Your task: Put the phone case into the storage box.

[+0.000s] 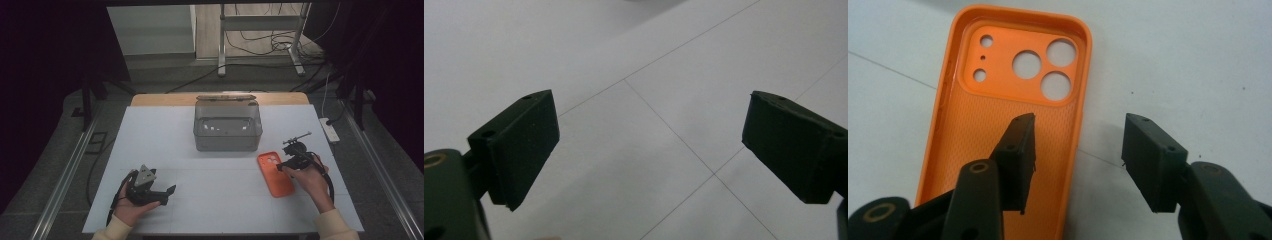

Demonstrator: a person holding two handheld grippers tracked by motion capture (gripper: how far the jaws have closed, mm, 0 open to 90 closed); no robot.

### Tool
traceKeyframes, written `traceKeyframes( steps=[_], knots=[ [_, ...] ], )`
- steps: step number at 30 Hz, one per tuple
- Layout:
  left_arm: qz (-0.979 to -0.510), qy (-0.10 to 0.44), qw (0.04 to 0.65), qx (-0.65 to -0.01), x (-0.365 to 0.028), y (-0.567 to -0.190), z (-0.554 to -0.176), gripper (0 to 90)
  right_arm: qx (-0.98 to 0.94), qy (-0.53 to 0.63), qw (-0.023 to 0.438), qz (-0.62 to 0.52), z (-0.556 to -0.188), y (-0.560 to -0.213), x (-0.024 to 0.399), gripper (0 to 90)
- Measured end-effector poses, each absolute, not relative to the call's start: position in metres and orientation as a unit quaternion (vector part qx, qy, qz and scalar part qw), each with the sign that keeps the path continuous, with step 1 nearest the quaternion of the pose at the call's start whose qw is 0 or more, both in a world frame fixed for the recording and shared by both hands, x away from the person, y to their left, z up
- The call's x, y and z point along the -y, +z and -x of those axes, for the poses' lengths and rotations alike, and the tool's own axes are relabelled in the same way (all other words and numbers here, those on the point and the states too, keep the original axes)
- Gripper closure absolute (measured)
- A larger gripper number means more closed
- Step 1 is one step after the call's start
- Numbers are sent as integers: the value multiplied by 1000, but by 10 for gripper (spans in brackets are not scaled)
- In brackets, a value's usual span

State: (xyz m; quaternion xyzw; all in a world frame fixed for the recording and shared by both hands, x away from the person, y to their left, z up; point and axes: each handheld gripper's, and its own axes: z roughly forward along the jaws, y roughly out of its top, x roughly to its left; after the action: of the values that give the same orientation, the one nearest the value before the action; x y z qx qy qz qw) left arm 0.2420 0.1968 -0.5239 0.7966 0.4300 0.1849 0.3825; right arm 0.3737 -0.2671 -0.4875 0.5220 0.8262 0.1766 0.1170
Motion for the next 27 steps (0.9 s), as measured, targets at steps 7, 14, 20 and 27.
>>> traceKeyframes(
  steps=[7,14,20,27],
  knots=[
    [-797,185,382,-430,-197,-524,-242,83,-826,168,119,-525,-374,-490,267,522],
    [-797,186,383,-430,-197,-524,-242,83,-821,163,113,-536,-372,-490,264,605],
    [-797,186,383,-429,-197,-523,-242,83,-821,159,110,-536,-372,-490,263,679],
    [-797,187,383,-429,-197,-523,-242,83,-819,156,109,-541,-371,-490,263,712]
  ],
)
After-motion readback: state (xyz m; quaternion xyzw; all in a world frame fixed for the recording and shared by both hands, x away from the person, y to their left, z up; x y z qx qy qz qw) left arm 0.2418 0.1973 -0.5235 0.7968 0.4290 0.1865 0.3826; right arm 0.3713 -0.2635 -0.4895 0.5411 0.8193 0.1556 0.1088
